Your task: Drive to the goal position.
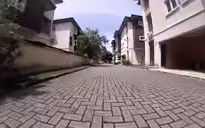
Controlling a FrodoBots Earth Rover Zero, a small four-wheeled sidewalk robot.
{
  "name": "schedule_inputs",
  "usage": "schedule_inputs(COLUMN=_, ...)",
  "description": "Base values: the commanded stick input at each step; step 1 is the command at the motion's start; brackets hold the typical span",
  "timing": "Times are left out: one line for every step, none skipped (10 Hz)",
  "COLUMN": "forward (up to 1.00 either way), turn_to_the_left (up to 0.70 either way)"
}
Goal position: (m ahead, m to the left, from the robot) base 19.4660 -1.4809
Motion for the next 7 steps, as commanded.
schedule_inputs(forward=0.5, turn_to_the_left=0.0)
schedule_inputs(forward=0.5, turn_to_the_left=0.0)
schedule_inputs(forward=0.5, turn_to_the_left=0.0)
schedule_inputs(forward=0.5, turn_to_the_left=0.0)
schedule_inputs(forward=0.5, turn_to_the_left=0.0)
schedule_inputs(forward=0.5, turn_to_the_left=0.0)
schedule_inputs(forward=0.5, turn_to_the_left=0.0)
